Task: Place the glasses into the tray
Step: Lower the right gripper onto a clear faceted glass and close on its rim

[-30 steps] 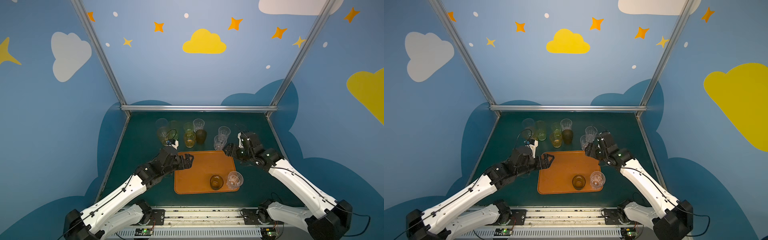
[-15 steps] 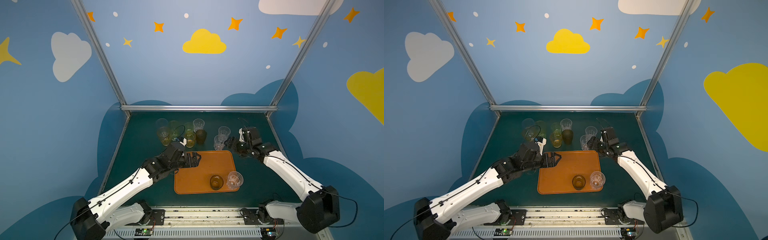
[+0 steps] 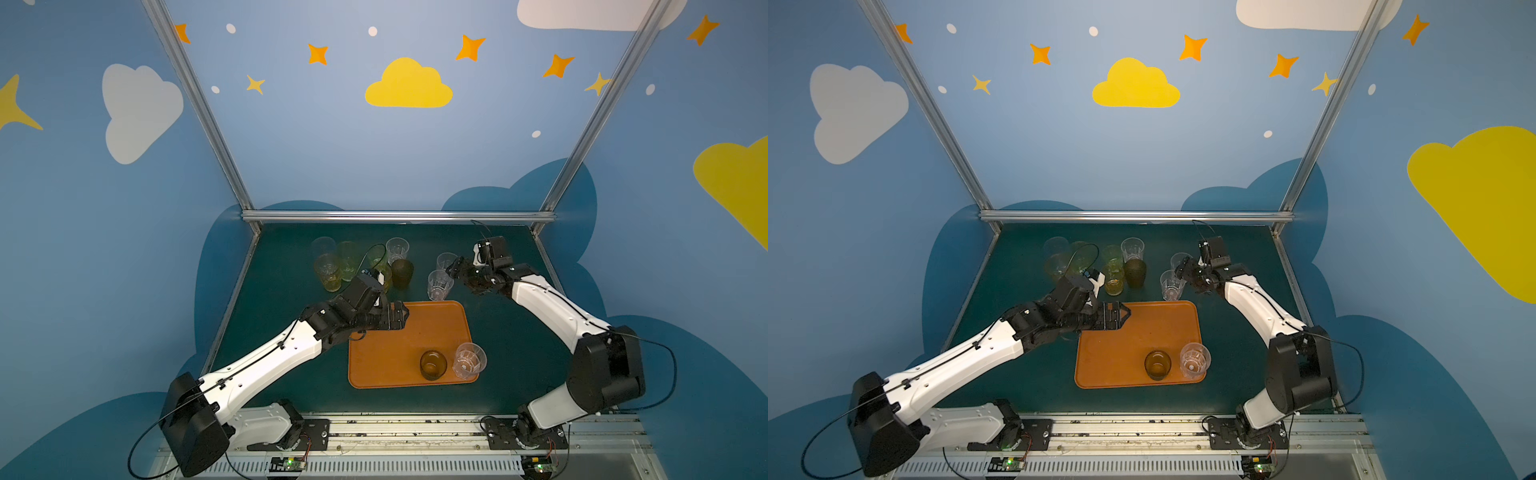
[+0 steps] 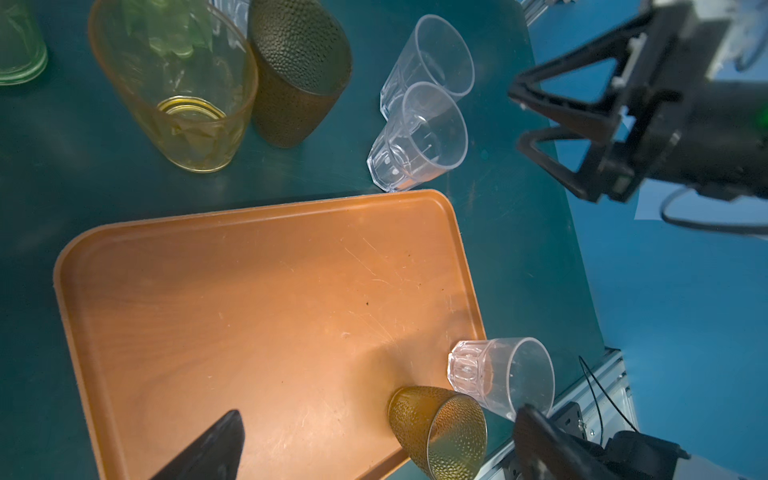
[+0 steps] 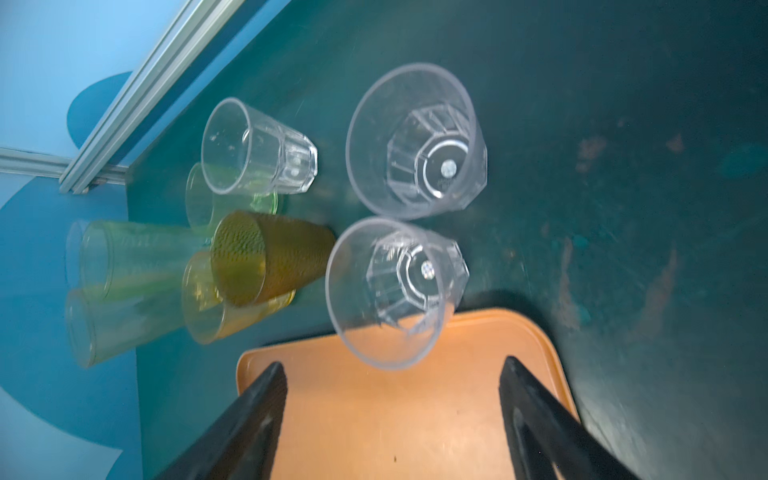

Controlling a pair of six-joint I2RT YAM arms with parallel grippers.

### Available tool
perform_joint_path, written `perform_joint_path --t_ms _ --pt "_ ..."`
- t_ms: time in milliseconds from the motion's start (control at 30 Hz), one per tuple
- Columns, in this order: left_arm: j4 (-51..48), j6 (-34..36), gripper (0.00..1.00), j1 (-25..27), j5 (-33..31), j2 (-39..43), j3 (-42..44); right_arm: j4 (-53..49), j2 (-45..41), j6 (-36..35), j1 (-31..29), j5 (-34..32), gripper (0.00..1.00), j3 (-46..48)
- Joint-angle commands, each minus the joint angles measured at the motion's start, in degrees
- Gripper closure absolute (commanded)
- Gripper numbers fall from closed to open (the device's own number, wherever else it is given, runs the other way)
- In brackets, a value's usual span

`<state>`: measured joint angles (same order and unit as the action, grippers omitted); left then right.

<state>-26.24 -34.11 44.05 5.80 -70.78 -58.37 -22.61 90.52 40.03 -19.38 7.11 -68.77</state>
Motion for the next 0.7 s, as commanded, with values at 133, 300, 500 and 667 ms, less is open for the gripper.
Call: perform_joint_path --t_ms 133,300,500,667 --pt "-0.2 2.0 0.00 0.3 1.7 -1.7 -2.4 2.6 6.2 -1.5 1.9 -3.9 0.28 -5.9" --pt "-0.5 2.4 0.00 0.2 2.2 -2.5 -2.7 2.5 10.6 -1.6 3.3 -5.1 0.37 -8.6" --pt "-0.9 2.4 0.00 0.3 2.1 -2.8 -2.9 2.5 14.6 -2.2 4.1 -4.7 0.49 -10.8" --pt "-0.8 2.3 0.00 0.4 1.4 -2.4 -2.5 3.3 16.8 -1.9 4.3 -5.7 0.55 -11.3"
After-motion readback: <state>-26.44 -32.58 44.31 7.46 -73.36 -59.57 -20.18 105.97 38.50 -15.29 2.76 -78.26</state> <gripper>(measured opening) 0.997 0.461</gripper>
